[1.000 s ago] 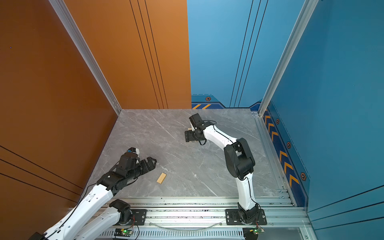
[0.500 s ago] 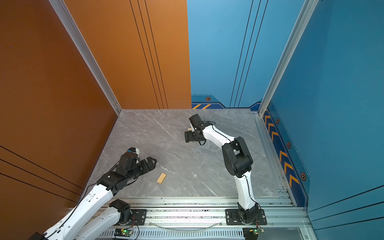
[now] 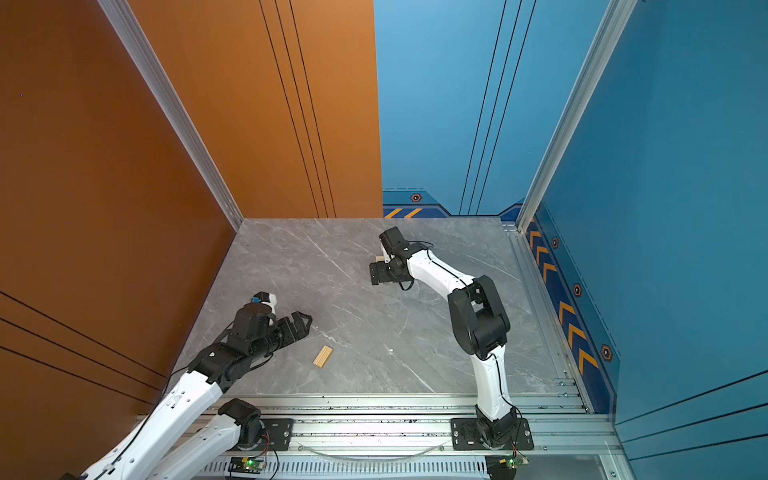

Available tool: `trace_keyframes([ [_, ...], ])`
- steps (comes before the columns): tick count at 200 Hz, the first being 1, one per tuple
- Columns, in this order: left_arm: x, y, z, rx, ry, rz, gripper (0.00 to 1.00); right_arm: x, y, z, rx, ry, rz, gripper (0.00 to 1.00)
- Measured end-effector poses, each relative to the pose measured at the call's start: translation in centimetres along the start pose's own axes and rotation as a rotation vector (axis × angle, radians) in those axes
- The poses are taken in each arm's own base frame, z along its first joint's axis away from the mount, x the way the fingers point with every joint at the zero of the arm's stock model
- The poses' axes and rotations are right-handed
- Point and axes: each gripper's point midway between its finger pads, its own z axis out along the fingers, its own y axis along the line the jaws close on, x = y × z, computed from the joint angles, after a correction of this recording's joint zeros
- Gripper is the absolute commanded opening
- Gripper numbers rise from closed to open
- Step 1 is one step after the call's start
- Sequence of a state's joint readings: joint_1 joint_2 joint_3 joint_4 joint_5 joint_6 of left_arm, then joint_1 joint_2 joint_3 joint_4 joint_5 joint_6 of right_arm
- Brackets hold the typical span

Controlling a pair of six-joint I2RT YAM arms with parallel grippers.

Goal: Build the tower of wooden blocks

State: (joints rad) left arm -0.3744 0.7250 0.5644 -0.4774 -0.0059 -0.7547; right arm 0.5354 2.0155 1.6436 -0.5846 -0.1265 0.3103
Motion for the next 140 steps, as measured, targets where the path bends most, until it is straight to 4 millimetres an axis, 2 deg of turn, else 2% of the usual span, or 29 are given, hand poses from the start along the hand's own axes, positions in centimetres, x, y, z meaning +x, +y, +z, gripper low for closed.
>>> trace_keyframes([
  [22,0.0,0.0,-1.4,0.018,-0.020,-0.002,0.98,0.5,1.1,-3.3,-0.016,-0.034,-0.026,0.95],
  [40,0.2,0.2,-2.8,0.039,-0.042,-0.007,0.98,1.3,3.0,-5.8,-0.047,-0.061,-0.069,0.95],
  [58,0.7,0.7,-4.2,0.054,-0.061,-0.021,0.99,3.1,4.8,-7.0,-0.074,-0.056,-0.119,0.96],
  [80,1.3,0.9,-5.9,0.094,-0.086,-0.036,0.98,6.1,7.2,-6.8,-0.101,-0.015,-0.183,0.97],
  [113,2.1,1.3,-6.6,0.108,-0.078,-0.054,0.98,10.9,10.7,-5.8,-0.129,0.060,-0.289,0.98],
  [140,2.5,1.6,-6.9,0.107,-0.078,-0.068,0.98,12.7,13.3,-5.5,-0.159,0.069,-0.352,0.98],
])
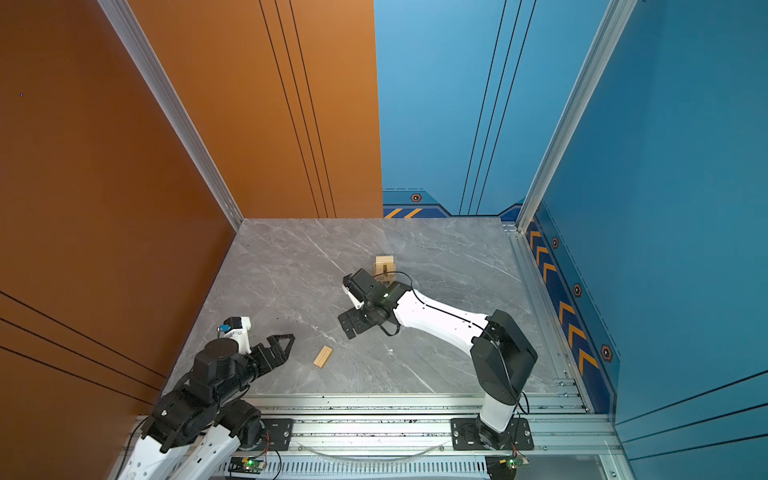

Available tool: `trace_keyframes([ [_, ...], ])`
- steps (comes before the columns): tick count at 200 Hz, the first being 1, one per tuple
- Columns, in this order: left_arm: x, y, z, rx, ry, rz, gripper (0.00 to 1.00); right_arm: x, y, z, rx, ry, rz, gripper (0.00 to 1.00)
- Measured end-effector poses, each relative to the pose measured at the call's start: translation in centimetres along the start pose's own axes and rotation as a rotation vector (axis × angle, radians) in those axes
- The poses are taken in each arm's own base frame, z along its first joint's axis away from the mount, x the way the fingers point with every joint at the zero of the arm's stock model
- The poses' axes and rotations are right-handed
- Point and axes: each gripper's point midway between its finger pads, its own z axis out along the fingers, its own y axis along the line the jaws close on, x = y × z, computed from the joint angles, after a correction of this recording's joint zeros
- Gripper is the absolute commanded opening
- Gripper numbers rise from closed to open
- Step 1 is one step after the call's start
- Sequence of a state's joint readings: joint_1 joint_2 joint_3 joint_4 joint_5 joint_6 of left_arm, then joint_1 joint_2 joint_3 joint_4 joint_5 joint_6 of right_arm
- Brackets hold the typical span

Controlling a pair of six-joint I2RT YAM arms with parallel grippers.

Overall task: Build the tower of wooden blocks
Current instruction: 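Lower the right gripper onto the flat pine slat and grasp it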

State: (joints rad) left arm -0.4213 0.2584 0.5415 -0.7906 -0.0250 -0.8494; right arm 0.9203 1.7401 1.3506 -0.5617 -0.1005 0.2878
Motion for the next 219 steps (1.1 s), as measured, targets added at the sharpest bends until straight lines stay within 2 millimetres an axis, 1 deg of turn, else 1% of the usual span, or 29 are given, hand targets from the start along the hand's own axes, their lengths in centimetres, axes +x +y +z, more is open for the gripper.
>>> trace_keyframes([
  [28,0.0,0.2,-0.5,0.007,-0.019,-0.018,0.98,0.9,2.2,1.3,-0.010,0.014,-0.053,0.99],
  [66,-0.2,0.6,-1.1,0.010,-0.048,-0.050,0.99,2.8,3.9,3.3,-0.011,0.072,-0.098,0.98],
  [97,-0.1,1.2,-1.0,-0.013,-0.052,-0.063,1.00,3.5,5.6,4.7,-0.030,0.077,-0.134,0.97],
  [140,0.0,2.0,-0.6,-0.064,-0.046,-0.066,1.00,5.6,8.1,7.6,-0.042,0.122,-0.207,0.96],
  [153,-0.1,2.2,-0.5,-0.076,-0.048,-0.067,1.00,5.8,8.7,8.1,-0.048,0.123,-0.228,0.96],
  [173,-0.2,2.4,-0.4,-0.093,-0.052,-0.068,1.00,5.5,9.3,8.5,-0.053,0.112,-0.252,0.97],
  [196,-0.3,2.6,-0.3,-0.105,-0.058,-0.072,0.99,4.7,9.5,8.7,-0.049,0.093,-0.271,0.97],
  [219,-0.4,2.7,-0.3,-0.111,-0.063,-0.075,0.99,4.5,9.6,9.1,-0.046,0.091,-0.286,0.97],
])
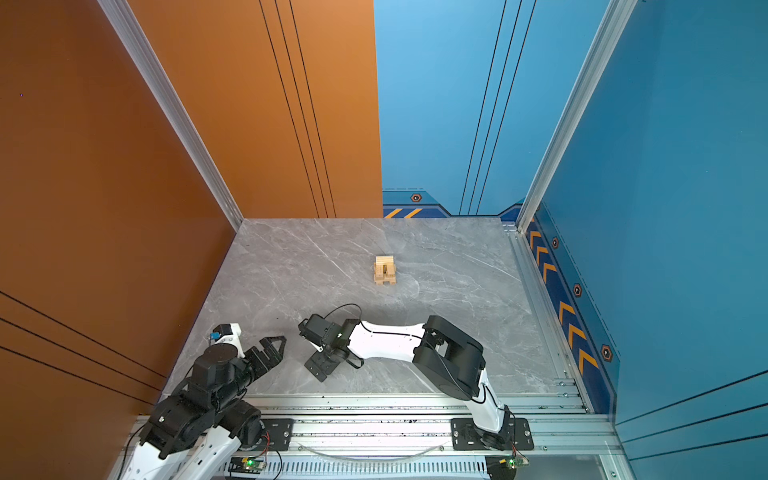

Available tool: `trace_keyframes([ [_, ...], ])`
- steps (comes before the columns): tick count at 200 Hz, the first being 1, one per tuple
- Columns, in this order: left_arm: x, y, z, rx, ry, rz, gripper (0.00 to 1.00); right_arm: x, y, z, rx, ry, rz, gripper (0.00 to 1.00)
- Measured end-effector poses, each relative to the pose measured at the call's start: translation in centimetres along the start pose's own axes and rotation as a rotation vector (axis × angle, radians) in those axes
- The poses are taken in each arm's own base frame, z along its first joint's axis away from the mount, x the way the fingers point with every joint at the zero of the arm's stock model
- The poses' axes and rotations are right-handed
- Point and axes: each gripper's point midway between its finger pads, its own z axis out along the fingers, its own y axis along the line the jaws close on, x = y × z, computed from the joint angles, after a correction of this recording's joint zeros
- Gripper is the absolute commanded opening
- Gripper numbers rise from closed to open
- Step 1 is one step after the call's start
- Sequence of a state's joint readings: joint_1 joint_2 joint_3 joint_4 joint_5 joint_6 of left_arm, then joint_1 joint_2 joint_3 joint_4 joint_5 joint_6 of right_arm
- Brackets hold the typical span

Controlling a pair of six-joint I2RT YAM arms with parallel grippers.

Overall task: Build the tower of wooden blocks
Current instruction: 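Lower the right gripper onto the flat pine slat and grasp it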

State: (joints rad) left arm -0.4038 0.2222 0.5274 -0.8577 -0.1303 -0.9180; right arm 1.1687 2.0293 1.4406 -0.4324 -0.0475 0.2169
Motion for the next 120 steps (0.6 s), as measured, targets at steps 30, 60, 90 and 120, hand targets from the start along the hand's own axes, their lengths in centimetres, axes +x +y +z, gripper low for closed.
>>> trace_keyframes([
  [30,0.0,0.1,0.0,-0.005,-0.001,-0.002,0.99,0.2,-0.1,0.8,0.004,0.012,-0.013,0.95],
  [60,0.0,0.2,0.2,-0.015,0.004,-0.003,0.99,-0.1,-0.6,0.8,0.007,0.007,-0.010,0.92],
  [90,0.0,0.3,0.2,-0.021,0.005,-0.005,0.98,-0.7,-1.1,1.1,0.011,0.000,0.001,0.90],
  [120,-0.1,0.2,0.3,-0.021,0.004,-0.007,0.98,-0.7,-1.4,2.0,0.020,0.010,-0.006,0.86],
])
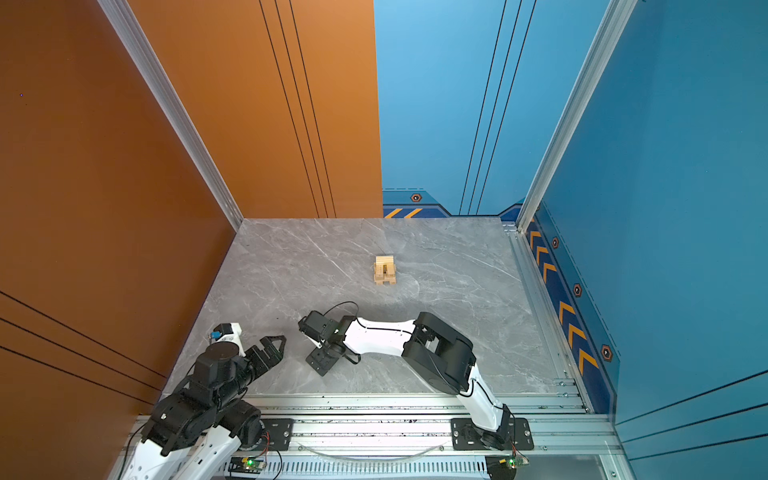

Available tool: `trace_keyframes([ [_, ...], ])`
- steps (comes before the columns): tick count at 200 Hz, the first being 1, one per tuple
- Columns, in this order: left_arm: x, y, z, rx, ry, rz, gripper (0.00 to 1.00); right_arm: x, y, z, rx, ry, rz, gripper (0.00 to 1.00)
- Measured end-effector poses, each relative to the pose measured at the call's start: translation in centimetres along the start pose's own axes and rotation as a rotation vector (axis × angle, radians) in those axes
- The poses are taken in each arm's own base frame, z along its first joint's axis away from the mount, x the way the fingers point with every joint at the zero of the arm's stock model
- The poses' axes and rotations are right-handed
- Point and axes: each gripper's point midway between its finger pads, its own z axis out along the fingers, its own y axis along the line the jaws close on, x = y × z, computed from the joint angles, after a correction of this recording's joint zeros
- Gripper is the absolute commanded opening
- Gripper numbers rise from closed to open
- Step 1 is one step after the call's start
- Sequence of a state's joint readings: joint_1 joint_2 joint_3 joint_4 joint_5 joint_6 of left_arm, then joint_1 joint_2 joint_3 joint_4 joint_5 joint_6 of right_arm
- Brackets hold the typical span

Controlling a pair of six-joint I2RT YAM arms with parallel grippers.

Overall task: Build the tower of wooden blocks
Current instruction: 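Lower the right gripper onto the flat pine slat and grasp it, then lift the pine slat with the right gripper and carry it over the structure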

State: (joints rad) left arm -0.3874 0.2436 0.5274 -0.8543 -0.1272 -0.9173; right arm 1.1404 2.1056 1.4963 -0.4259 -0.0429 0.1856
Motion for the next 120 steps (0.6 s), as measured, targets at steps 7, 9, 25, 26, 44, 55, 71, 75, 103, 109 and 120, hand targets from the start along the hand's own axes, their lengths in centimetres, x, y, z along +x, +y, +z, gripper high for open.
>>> trace_keyframes([
  [7,-0.02,0.01,0.02,-0.001,-0.001,-0.001,0.98,-0.13,0.05,-0.03,-0.002,-0.003,-0.003,0.85],
  [9,-0.03,0.02,0.02,-0.001,-0.001,-0.001,0.98,-0.13,0.05,-0.03,-0.002,-0.003,-0.003,0.85],
  [25,-0.02,0.03,0.04,-0.002,0.000,-0.002,0.98,-0.07,0.05,0.03,-0.002,-0.001,-0.004,0.83],
  [26,-0.02,0.03,0.05,-0.002,0.000,-0.002,0.98,-0.09,0.05,0.02,-0.002,-0.001,-0.003,0.82],
  [44,-0.02,-0.01,0.14,0.001,-0.001,-0.004,0.98,-0.07,0.04,0.09,-0.002,0.000,-0.006,0.78],
  [55,-0.03,-0.02,0.21,0.002,-0.002,-0.006,0.98,-0.05,0.04,0.10,-0.001,0.001,-0.006,0.76],
  [71,0.00,-0.06,0.30,0.005,-0.001,-0.006,0.98,-0.07,0.02,0.12,0.000,0.000,-0.006,0.74],
  [75,0.02,-0.08,0.31,0.006,0.000,-0.006,0.98,-0.07,0.01,0.13,0.000,0.000,-0.006,0.73],
  [103,-0.01,-0.06,0.37,0.007,-0.001,-0.010,0.98,-0.14,-0.23,0.15,0.015,0.002,-0.006,0.72],
  [109,-0.02,-0.05,0.39,0.007,-0.002,-0.012,0.98,-0.16,-0.28,0.16,0.020,0.004,-0.006,0.73],
  [120,0.01,-0.05,0.43,0.007,0.000,-0.013,0.98,-0.21,-0.40,0.20,0.028,0.006,-0.006,0.75],
])
